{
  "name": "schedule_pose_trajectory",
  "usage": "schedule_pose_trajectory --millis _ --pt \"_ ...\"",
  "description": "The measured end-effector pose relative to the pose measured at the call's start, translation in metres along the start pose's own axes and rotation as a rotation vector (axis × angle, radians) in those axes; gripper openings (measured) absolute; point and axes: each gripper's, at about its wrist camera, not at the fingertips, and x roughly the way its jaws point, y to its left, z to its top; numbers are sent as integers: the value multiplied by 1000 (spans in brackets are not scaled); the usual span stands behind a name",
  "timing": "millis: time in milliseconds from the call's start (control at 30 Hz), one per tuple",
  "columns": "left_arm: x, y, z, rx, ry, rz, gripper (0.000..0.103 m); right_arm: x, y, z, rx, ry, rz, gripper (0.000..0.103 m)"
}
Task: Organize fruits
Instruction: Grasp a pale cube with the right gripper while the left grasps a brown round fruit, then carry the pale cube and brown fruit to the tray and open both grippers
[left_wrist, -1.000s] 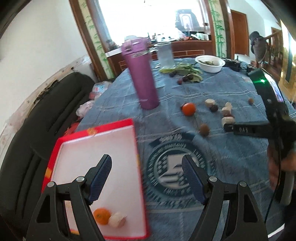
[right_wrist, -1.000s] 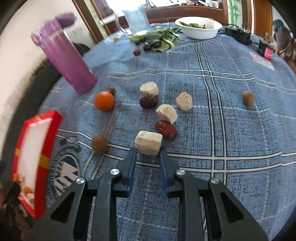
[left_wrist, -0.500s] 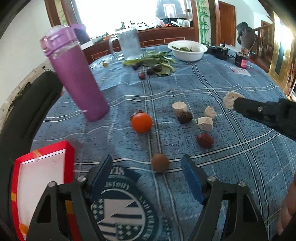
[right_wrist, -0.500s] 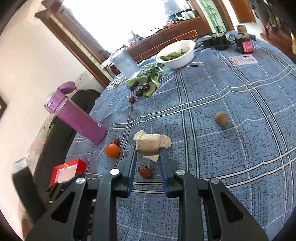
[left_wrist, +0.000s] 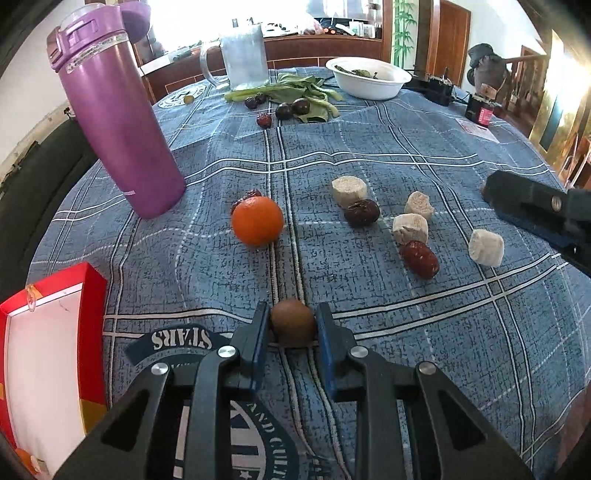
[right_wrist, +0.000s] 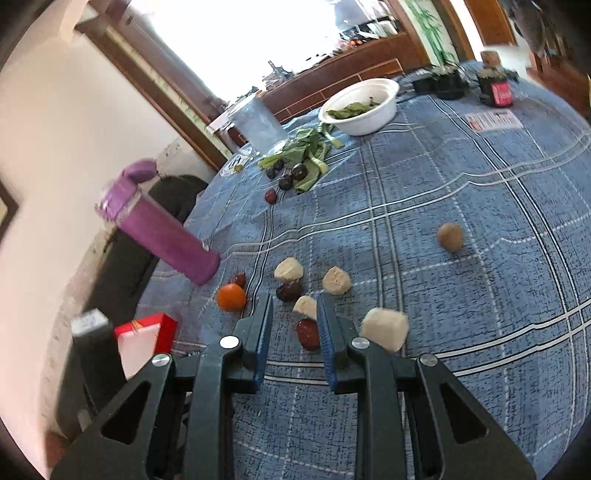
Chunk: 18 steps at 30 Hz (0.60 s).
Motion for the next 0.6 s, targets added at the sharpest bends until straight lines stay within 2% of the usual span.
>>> schedule_pose_trajectory --millis 133,267,333,433,600 --pt "-16 1 -2 0 -39 -1 24 -16 -44 18 174 -7 102 26" --pt "-37 0 -3 11 -79 -13 24 -16 -56 24 196 32 111 27" --pt "-45 0 -4 11 -92 -21 24 -5 -47 21 149 102 83 27" --pt "-55 3 -7 -4 -103 -35 24 14 -33 15 66 190 -22 27" --pt "-62 7 -14 -12 -111 -34 24 15 -22 7 -23 138 -141 27"
